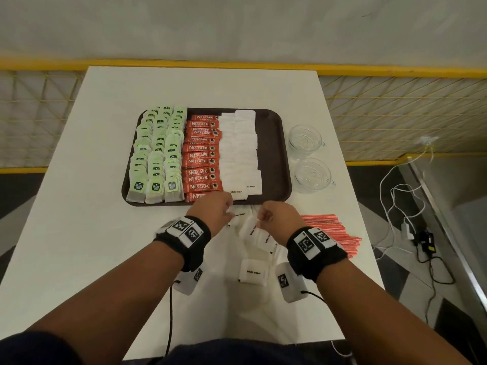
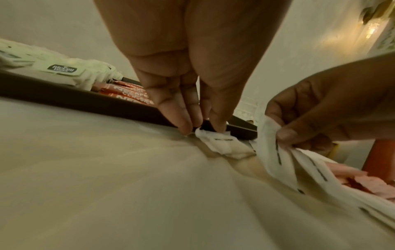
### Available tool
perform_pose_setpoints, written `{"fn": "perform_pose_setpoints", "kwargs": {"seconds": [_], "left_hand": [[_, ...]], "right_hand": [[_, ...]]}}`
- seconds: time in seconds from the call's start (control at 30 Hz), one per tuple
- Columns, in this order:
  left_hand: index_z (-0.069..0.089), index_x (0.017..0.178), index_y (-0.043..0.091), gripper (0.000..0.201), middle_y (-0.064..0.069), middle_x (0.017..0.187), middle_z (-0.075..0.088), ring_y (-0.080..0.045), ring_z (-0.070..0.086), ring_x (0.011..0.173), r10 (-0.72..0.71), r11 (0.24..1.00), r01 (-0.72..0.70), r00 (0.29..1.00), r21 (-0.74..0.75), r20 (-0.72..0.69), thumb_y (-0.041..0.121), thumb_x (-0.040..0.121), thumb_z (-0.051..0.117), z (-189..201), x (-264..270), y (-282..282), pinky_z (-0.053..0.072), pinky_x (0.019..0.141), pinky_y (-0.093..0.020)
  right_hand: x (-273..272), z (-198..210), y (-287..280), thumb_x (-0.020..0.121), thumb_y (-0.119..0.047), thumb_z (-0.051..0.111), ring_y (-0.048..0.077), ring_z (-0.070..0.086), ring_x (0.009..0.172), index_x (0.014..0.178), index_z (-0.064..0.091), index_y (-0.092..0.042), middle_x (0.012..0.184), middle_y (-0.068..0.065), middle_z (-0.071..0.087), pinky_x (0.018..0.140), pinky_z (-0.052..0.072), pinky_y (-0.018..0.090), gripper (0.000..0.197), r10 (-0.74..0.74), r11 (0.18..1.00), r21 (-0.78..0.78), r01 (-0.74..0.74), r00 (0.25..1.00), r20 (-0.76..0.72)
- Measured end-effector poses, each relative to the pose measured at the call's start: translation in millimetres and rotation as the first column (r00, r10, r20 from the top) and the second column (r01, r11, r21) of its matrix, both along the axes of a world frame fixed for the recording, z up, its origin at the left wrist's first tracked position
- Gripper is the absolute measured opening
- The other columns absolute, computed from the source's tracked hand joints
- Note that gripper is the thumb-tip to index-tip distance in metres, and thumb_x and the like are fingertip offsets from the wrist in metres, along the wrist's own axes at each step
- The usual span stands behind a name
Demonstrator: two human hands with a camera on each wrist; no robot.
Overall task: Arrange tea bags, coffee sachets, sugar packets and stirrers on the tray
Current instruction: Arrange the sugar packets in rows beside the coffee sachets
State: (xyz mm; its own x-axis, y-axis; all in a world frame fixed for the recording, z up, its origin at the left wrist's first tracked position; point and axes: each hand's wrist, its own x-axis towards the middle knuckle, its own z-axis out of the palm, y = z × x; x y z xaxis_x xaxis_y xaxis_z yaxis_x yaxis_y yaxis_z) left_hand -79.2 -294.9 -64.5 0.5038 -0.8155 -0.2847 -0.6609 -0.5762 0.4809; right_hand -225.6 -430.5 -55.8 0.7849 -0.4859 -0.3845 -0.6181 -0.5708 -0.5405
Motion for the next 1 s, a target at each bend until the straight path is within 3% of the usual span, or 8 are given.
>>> {"fn": "perform_pose_setpoints", "kwargs": {"seconds": [0.13, 0.3, 0.43, 0.53, 0.73, 0.83, 1.0], "left_hand": [[0.058, 0.110, 0.014, 0.029, -0.006, 0.104, 0.062, -0.023, 0.060, 0.092, -0.028, 0.999, 0.027, 0.999, 0.023, 0.047, 0.032, 0.089, 0.066, -3, -12, -5, 0.052, 0.080, -0.038], [0.053, 0.114, 0.012, 0.030, -0.009, 0.111, 0.058, -0.027, 0.058, 0.099, -0.039, 0.997, 0.031, 0.993, 0.071, 0.108, 0.030, 0.092, 0.064, -3, -23, -13, 0.047, 0.082, -0.035], [0.052, 0.110, 0.013, 0.027, -0.008, 0.111, 0.057, -0.026, 0.057, 0.099, -0.012, 0.999, 0.008, 0.996, 0.044, 0.085, 0.024, 0.090, 0.067, -7, -25, -12, 0.043, 0.080, -0.032], [0.056, 0.121, 0.015, 0.032, -0.006, 0.114, 0.056, -0.026, 0.056, 0.105, -0.053, 0.998, 0.050, 0.997, 0.049, 0.060, 0.023, 0.091, 0.064, -10, -24, -12, 0.046, 0.089, -0.035], [0.058, 0.130, 0.020, 0.036, -0.005, 0.120, 0.057, -0.028, 0.057, 0.109, -0.166, 0.983, 0.159, 0.983, 0.092, 0.076, 0.022, 0.094, 0.058, -11, -22, -10, 0.046, 0.096, -0.040], [0.060, 0.126, 0.020, 0.033, -0.003, 0.120, 0.054, -0.027, 0.052, 0.110, -0.183, 0.979, 0.174, 0.980, 0.107, 0.078, 0.021, 0.093, 0.060, -10, -23, -9, 0.045, 0.097, -0.039], [0.065, 0.105, 0.019, 0.016, 0.001, 0.113, 0.059, -0.022, 0.052, 0.106, -0.221, 0.971, 0.203, 0.964, 0.130, 0.147, 0.021, 0.089, 0.065, -6, -28, -9, 0.048, 0.089, -0.036]], "right_hand": [[-9, 0, -10, 0.082, -0.019, 0.073, 0.012, 0.053, 0.072, 0.079, 0.057, -0.020, 0.076, -0.006, 0.056, 0.061, 0.039, 0.015, 0.016, -0.076, 0.996, 0.058, 0.072, 0.995, 0.070], [-19, -1, -17, 0.084, -0.019, 0.072, 0.025, 0.067, 0.074, 0.084, 0.061, -0.015, 0.083, 0.014, 0.068, 0.072, 0.057, 0.037, 0.012, -0.204, 0.959, 0.224, 0.175, 0.973, 0.110], [-21, 3, -19, 0.086, -0.011, 0.071, 0.017, 0.067, 0.067, 0.084, 0.060, -0.010, 0.085, 0.019, 0.070, 0.066, 0.059, 0.029, 0.011, -0.322, 0.901, 0.355, 0.249, 0.933, 0.162], [-20, 6, -20, 0.087, -0.008, 0.069, 0.011, 0.064, 0.057, 0.089, 0.059, -0.005, 0.083, 0.019, 0.069, 0.055, 0.053, 0.019, 0.011, -0.379, 0.856, 0.437, 0.275, 0.910, 0.169], [-18, 6, -26, 0.087, -0.010, 0.070, 0.018, 0.065, 0.063, 0.092, 0.060, 0.001, 0.080, 0.017, 0.070, 0.065, 0.058, 0.028, 0.016, -0.432, 0.820, 0.484, 0.304, 0.884, 0.176], [-19, 7, -27, 0.087, -0.008, 0.070, 0.016, 0.065, 0.061, 0.098, 0.059, 0.008, 0.078, 0.016, 0.069, 0.064, 0.057, 0.027, 0.023, -0.457, 0.800, 0.508, 0.319, 0.872, 0.174], [-21, 11, -27, 0.088, -0.005, 0.068, 0.007, 0.064, 0.052, 0.102, 0.057, 0.012, 0.075, 0.016, 0.068, 0.056, 0.055, 0.019, 0.024, -0.480, 0.775, 0.539, 0.329, 0.862, 0.165]]}}
